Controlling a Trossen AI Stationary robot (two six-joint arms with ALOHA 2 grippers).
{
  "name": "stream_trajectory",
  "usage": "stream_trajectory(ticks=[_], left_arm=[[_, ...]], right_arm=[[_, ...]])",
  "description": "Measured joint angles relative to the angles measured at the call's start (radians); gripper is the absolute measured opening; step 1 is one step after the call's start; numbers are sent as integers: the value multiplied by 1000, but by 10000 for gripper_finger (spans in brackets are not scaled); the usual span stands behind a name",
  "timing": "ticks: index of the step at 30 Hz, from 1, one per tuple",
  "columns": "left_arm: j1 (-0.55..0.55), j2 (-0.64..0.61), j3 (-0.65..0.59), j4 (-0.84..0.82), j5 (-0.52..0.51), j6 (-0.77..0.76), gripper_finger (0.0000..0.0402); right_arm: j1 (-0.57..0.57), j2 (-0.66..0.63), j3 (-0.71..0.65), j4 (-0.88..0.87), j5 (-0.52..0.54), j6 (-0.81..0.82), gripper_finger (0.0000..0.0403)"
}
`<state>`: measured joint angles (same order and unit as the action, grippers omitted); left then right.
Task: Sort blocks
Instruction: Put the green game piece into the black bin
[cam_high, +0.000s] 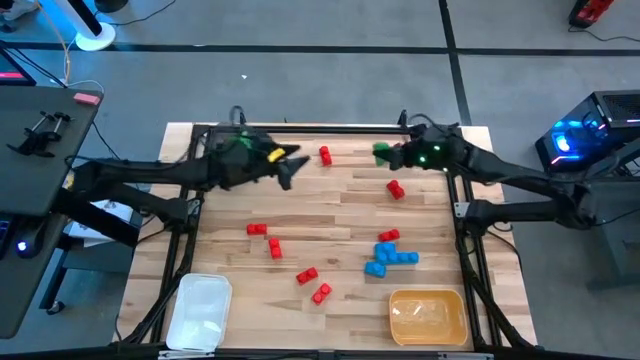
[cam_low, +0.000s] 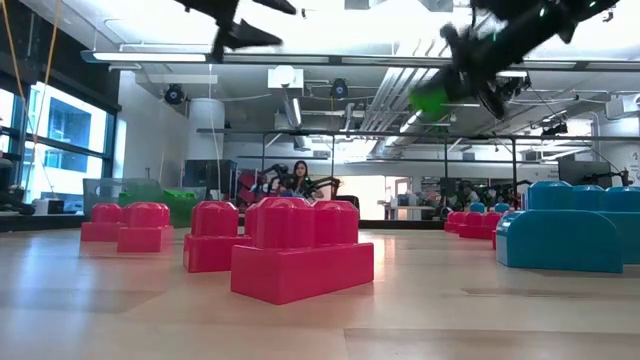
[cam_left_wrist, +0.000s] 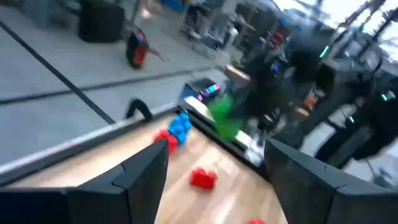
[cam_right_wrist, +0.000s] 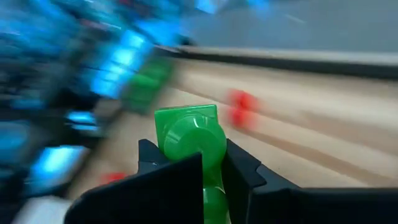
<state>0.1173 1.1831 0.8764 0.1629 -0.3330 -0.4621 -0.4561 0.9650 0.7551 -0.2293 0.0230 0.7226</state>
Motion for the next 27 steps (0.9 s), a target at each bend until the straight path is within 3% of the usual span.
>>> stream_trajectory(ticks=[7, 15, 21, 27], left_arm=[[-7, 142, 0, 264, 236, -64, 252], [-30, 149, 0, 316, 255, -16, 252], [-13, 162, 0, 467, 467, -168, 252], [-15, 179, 0, 552, 509, -203, 252]], right_arm=[[166, 4, 1, 350, -112, -92, 0], [291, 81, 1, 548, -157, -142, 0], [332, 169, 1, 766, -227, -125, 0], [335, 256, 3, 921, -264, -65, 0]])
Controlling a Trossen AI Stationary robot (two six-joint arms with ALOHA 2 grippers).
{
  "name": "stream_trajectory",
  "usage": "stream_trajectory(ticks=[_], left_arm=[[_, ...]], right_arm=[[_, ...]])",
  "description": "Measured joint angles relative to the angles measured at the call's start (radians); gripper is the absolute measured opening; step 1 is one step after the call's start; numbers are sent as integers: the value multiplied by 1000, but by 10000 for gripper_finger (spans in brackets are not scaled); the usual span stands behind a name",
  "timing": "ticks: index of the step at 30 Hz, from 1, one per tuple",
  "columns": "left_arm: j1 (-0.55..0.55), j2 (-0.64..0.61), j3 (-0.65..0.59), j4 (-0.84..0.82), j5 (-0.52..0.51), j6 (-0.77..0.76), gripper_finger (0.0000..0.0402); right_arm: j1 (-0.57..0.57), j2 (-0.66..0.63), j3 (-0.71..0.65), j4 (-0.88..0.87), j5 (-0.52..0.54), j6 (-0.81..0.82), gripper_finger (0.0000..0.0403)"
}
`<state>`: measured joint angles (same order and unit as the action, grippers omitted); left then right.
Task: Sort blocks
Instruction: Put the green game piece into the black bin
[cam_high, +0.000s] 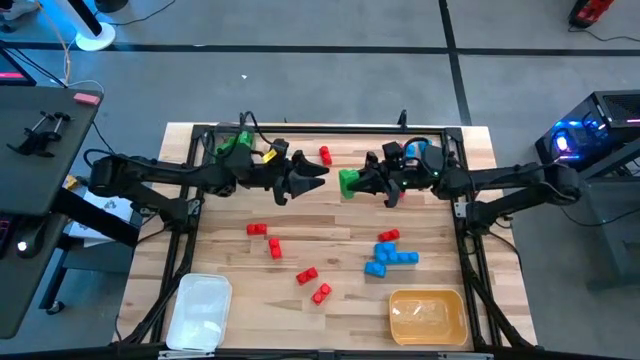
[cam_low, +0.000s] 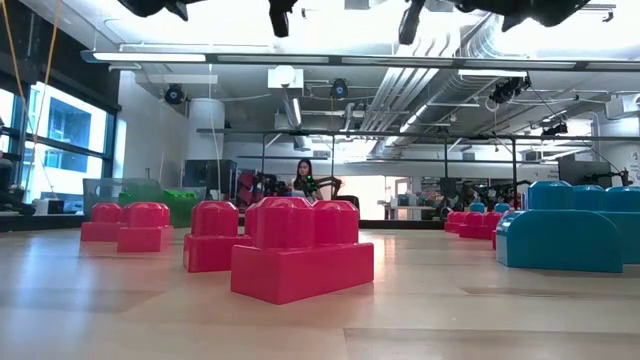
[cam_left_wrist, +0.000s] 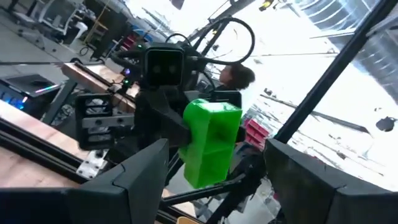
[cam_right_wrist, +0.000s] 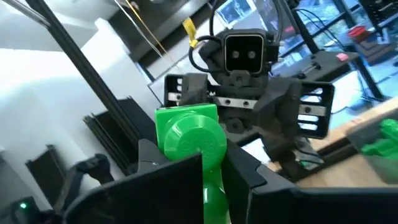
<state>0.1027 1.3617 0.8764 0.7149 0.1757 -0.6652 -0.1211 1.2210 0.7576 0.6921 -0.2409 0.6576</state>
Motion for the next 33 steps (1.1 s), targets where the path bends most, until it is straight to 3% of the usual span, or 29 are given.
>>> stream_trajectory(ticks=[3, 7, 12, 17, 22, 26, 33], left_arm=[[-1, 0, 0, -7, -9, 26, 252], [-5, 0, 0, -21, -96, 69, 252], [-34, 0, 0, -43, -201, 196, 252], [-66, -16, 0, -59, -229, 241, 252], [-75, -95, 1, -154, -199, 298, 252], [-72, -152, 0, -239, -244, 340, 252], [-105, -147, 1, -234, -284, 363, 252]], right_arm=[[0, 26, 38, 9, 0, 0, 0], [0, 64, 143, -38, 5, -45, 0], [0, 106, 324, -344, 26, -175, 0], [0, 121, 469, -598, 26, -307, 0], [-4, 113, 568, -684, -5, -350, 0], [-3, 113, 623, -767, 9, -387, 0], [-3, 129, 629, -689, 80, -378, 0]])
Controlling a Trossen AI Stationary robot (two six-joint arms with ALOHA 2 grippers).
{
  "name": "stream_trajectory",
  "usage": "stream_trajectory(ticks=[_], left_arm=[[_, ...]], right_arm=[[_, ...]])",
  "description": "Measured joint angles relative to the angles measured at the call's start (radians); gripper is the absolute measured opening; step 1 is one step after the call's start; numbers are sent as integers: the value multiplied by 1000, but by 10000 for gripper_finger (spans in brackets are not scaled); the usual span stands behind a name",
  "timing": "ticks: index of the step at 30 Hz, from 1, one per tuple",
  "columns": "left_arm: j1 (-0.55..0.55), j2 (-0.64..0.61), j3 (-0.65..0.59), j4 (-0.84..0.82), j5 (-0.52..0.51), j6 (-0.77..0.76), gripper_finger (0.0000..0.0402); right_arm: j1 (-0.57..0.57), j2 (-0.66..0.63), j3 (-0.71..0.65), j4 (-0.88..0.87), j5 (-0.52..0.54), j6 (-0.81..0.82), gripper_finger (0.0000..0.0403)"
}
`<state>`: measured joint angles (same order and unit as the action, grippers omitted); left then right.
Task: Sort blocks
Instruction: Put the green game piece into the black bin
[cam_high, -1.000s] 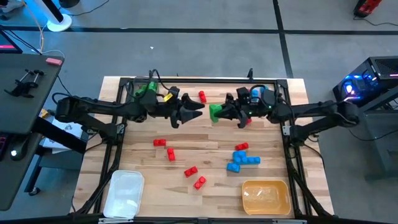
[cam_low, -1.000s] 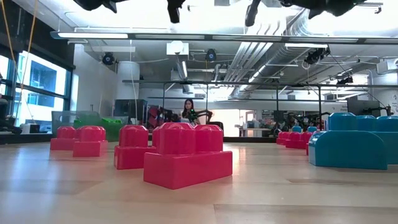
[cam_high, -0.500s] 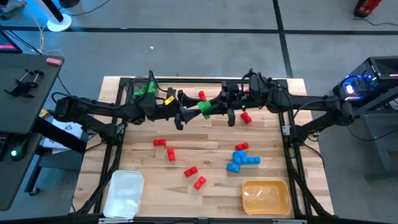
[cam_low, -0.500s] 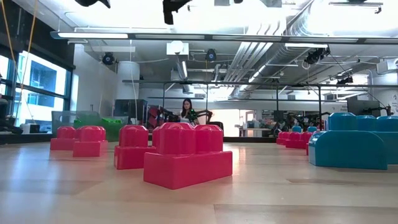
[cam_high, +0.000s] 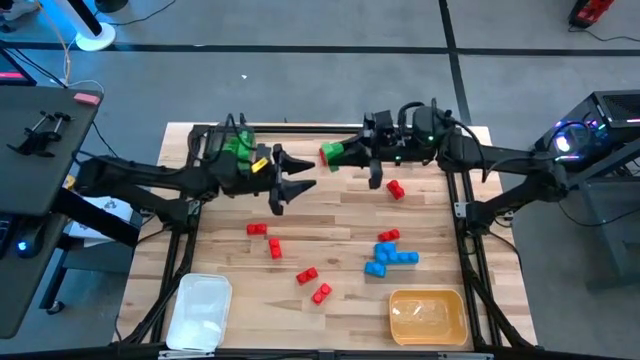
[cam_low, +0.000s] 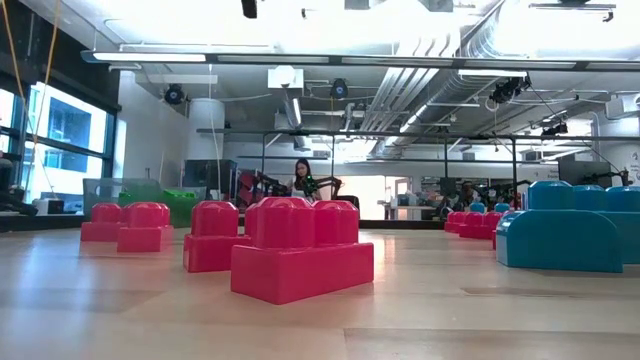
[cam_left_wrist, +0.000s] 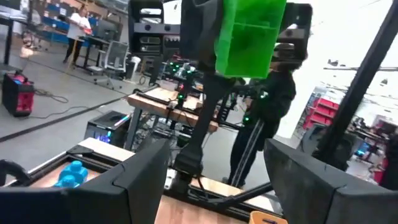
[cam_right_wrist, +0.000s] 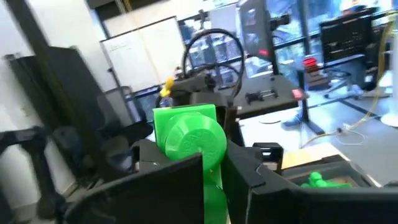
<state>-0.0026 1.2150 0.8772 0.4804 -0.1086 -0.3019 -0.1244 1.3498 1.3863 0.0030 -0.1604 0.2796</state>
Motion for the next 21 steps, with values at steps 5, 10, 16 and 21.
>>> stream_trajectory(ticks=[5, 10, 16, 21], left_arm=[[-19, 51, 54, 12, -24, 18, 252], [-18, 84, 94, 4, -42, 77, 252], [-7, 82, 98, 10, -88, 79, 252], [-5, 82, 98, 30, -73, 97, 252]], right_arm=[[8, 56, -1, 69, 13, 10, 0], [9, 87, -1, 91, 11, 17, 0], [13, 88, -1, 92, 17, 8, 0], [14, 102, -1, 94, 37, 7, 0]])
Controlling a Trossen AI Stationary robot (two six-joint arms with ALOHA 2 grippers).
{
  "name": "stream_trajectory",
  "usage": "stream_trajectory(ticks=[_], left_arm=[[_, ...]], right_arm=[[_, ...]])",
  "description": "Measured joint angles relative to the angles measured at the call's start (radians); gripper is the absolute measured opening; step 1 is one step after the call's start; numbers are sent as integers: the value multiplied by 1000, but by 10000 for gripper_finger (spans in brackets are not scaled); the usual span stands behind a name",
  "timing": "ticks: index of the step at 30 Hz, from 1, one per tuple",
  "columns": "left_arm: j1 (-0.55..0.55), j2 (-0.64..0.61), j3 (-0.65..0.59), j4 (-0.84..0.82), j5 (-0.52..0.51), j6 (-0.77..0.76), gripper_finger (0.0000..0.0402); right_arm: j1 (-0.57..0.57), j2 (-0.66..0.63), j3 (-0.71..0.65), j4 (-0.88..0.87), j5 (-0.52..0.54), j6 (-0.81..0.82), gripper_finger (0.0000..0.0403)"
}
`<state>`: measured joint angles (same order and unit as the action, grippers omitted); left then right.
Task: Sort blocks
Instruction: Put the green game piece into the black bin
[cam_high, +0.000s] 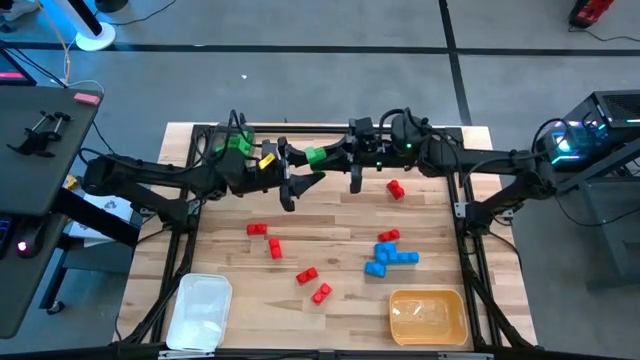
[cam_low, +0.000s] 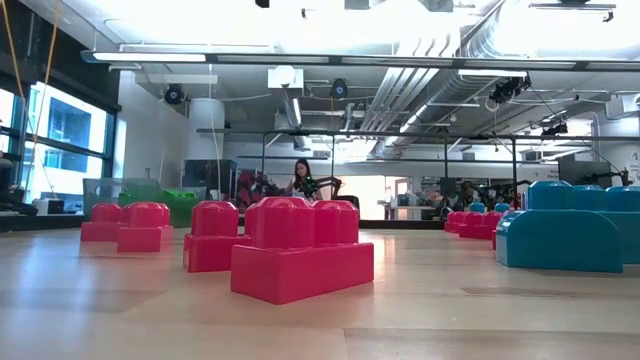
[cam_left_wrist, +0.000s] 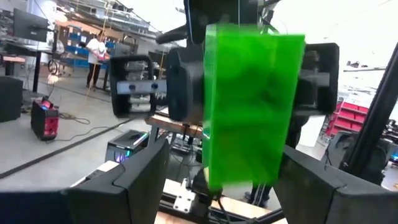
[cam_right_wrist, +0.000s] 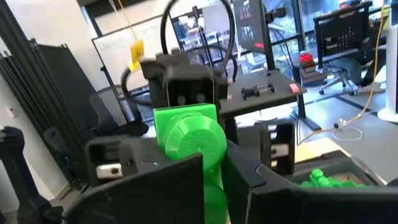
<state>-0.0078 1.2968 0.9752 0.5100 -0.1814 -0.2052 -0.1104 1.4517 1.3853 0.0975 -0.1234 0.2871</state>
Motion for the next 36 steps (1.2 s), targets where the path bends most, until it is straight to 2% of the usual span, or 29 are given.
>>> stream_trajectory(ticks=[13, 16, 21, 26, 30, 36], left_arm=[[4, 0, 0, 3, -6, -3, 245], [3, 0, 0, 1, -5, -3, 214], [7, 0, 0, -11, 13, 0, 115], [16, -2, 0, -21, 23, -3, 107], [20, -6, 0, -36, 26, -2, 107], [38, -22, 0, -139, 1, -3, 107]], right_arm=[[8, 30, 0, 40, 0, -26, 0], [8, 30, 0, 29, 0, -26, 0], [8, 29, 0, 19, 3, -25, 0], [7, 29, 0, 16, 3, -31, 5], [7, 24, -1, 12, 0, -60, 46], [-1, -25, -1, 9, 80, -80, 150]])
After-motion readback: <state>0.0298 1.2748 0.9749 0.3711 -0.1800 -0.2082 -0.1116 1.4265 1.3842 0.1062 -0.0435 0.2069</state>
